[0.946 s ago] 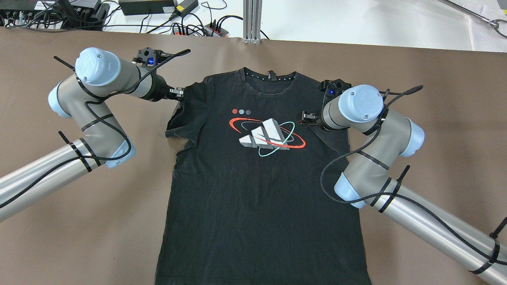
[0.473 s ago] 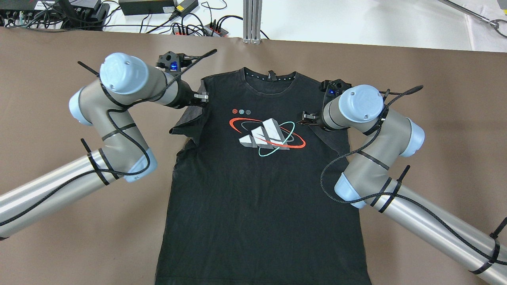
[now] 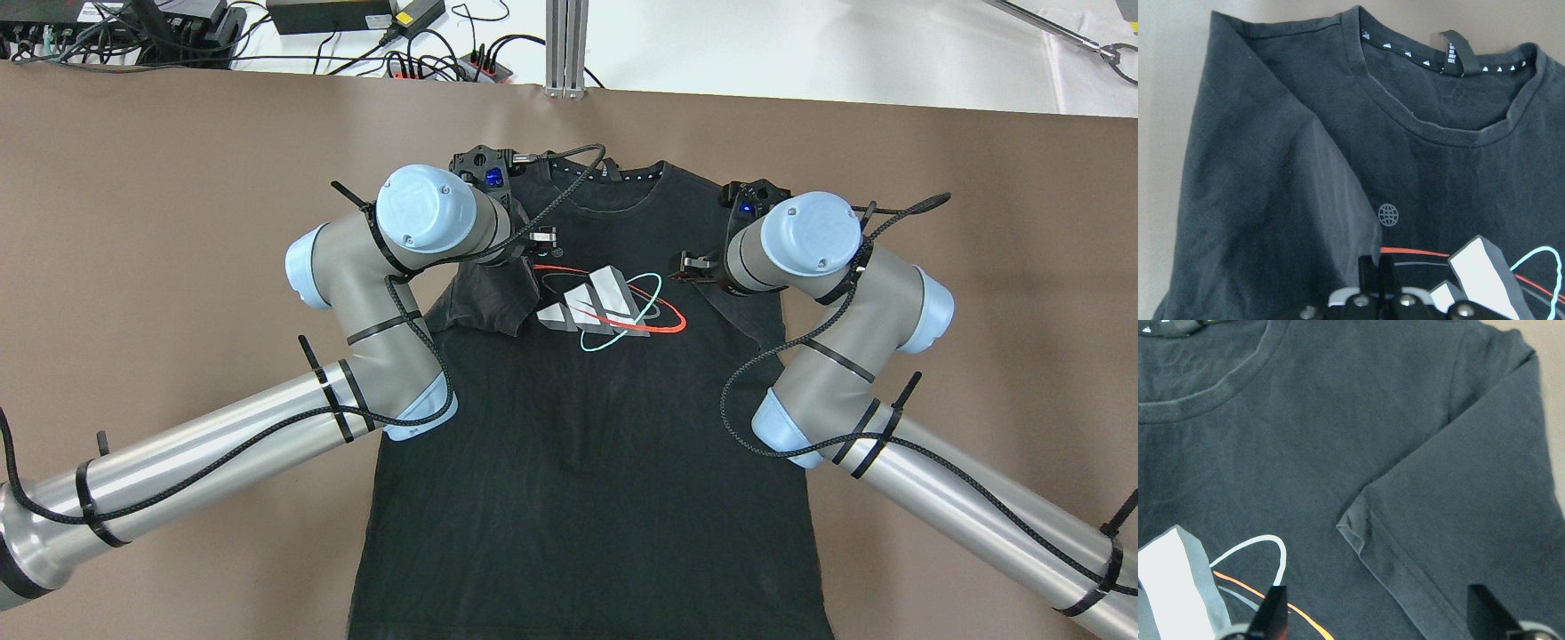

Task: Fold clothes
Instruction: 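Fold the sleeves inward onto the shirt body with both grippers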

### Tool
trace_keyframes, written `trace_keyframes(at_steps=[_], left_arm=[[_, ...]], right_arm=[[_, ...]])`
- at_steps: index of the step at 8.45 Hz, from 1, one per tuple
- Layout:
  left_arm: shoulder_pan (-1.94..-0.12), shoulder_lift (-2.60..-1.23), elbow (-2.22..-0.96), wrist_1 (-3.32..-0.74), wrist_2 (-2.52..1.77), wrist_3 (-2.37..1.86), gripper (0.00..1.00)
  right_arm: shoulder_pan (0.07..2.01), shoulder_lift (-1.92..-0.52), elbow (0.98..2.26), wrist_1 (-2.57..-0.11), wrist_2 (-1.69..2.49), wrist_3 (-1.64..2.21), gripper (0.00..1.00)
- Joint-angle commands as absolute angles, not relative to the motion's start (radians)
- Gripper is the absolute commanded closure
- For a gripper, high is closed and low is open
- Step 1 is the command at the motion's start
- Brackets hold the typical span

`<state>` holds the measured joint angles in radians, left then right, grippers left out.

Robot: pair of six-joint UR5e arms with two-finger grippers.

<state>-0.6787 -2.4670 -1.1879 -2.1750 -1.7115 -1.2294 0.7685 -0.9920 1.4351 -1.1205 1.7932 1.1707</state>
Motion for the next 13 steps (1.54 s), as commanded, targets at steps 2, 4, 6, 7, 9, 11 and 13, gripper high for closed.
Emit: trace_keyframes(at_steps=[2, 4, 6, 7, 9, 11, 13], left_arm=[[-0.672, -2.474, -1.181, -2.18, -1.68, -1.238, 0.0], [-0.654, -2.349, -1.355, -2.168, -1.645, -1.252, 0.0], [-0.606, -2.138, -1.617, -2.143, -1.638, -1.316, 0.0], [-0.568, -2.061, -1.719, -2.126, -1.597, -1.359, 0.0], [-0.509, -1.973, -1.81, -2.097, -1.524, -1.402, 0.0], [-0.503, -1.967, -1.809, -2.094, -1.497, -1.401, 0.0], [-0.503, -1.967, -1.809, -2.092, -1.49, -1.401, 0.0]], right_arm=[[0.769, -0.988, 1.437, -1.12, 1.787, 1.175, 0.05], [0.765, -0.983, 1.45, -1.127, 1.77, 1.243, 0.05], [0.648, -1.061, 1.623, -1.243, 1.625, 1.377, 0.05], [0.573, -1.134, 1.775, -1.372, 1.562, 1.469, 0.06], [0.458, -1.301, 2.007, -1.46, 1.485, 1.605, 0.06], [0.344, -1.446, 2.127, -1.463, 1.439, 1.773, 0.09], [0.235, -1.595, 2.225, -1.46, 1.431, 1.941, 0.14]])
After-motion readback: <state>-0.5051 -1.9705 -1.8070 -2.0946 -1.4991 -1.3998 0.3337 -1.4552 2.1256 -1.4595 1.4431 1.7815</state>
